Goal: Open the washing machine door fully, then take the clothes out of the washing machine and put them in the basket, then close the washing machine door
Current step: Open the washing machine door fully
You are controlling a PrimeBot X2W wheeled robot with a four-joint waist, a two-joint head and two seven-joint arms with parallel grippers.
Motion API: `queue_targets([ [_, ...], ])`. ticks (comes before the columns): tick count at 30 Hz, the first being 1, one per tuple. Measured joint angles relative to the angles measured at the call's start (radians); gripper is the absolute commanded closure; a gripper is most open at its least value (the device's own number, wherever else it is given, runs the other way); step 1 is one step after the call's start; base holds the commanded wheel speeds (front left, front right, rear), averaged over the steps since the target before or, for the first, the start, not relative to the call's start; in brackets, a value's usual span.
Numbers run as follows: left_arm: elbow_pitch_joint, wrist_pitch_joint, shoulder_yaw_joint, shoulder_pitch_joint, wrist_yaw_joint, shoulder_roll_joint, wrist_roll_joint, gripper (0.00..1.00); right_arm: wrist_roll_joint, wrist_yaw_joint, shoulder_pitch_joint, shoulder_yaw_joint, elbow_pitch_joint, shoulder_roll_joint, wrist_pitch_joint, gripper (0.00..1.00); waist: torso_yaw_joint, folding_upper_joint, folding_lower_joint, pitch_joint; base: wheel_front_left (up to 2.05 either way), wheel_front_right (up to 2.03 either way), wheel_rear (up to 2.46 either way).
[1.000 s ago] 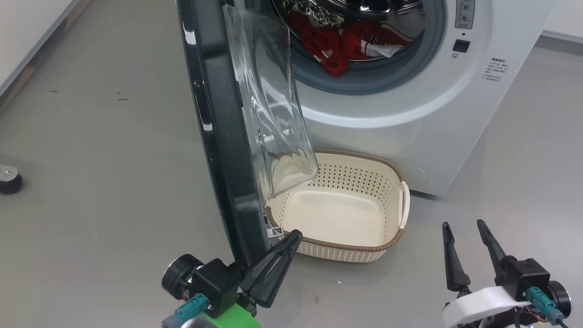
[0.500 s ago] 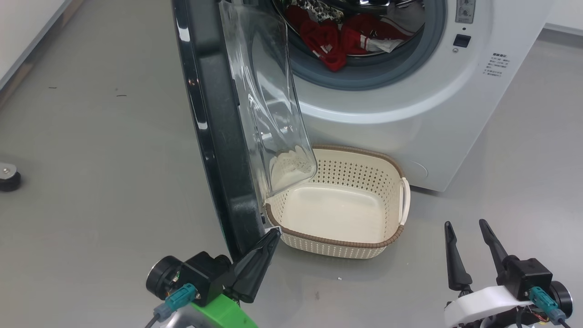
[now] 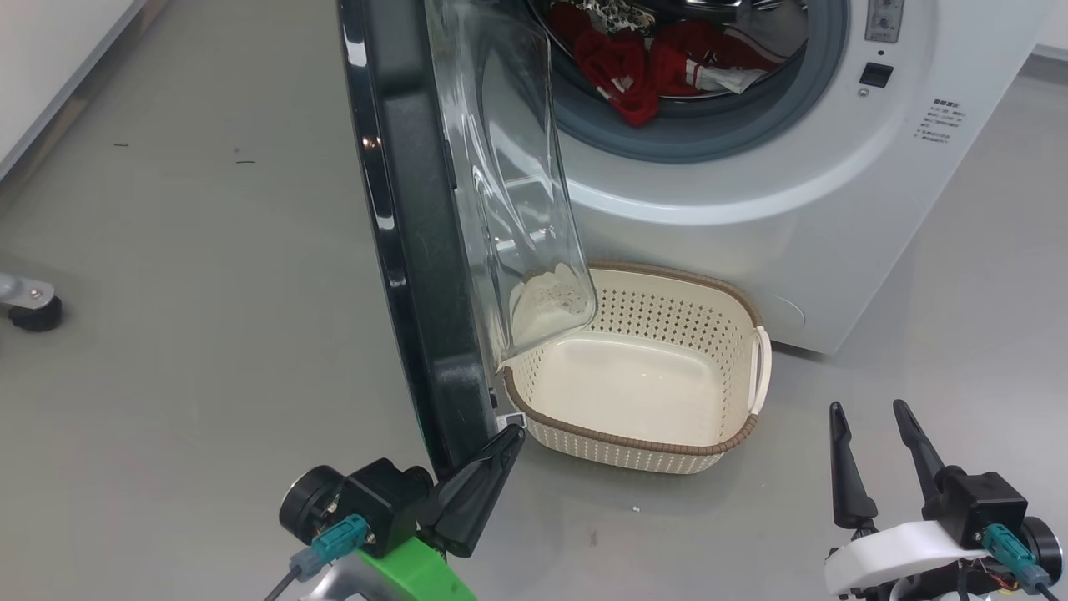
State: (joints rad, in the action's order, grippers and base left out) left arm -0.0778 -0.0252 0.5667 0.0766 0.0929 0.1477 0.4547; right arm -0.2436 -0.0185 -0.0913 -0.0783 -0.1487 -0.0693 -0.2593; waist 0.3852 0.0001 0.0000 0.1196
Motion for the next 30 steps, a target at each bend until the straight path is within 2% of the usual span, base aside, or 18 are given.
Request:
queue_targets([
  [17,0.014,0.019,-0.002,0.001,-0.01,-0.006,0.0,1.0,0.009,0.017,0.0,0.02,0.009,0.003,0.0,0.0,0.082,0.0,0.0,-0.003,0.0,0.0,0.0],
  [30,0.031,0.047,-0.055,-0.007,-0.068,-0.006,-0.003,1.0,0.018,0.017,-0.001,0.036,0.008,0.005,0.0,0.0,0.138,0.0,0.0,-0.007,0.0,0.0,0.0],
])
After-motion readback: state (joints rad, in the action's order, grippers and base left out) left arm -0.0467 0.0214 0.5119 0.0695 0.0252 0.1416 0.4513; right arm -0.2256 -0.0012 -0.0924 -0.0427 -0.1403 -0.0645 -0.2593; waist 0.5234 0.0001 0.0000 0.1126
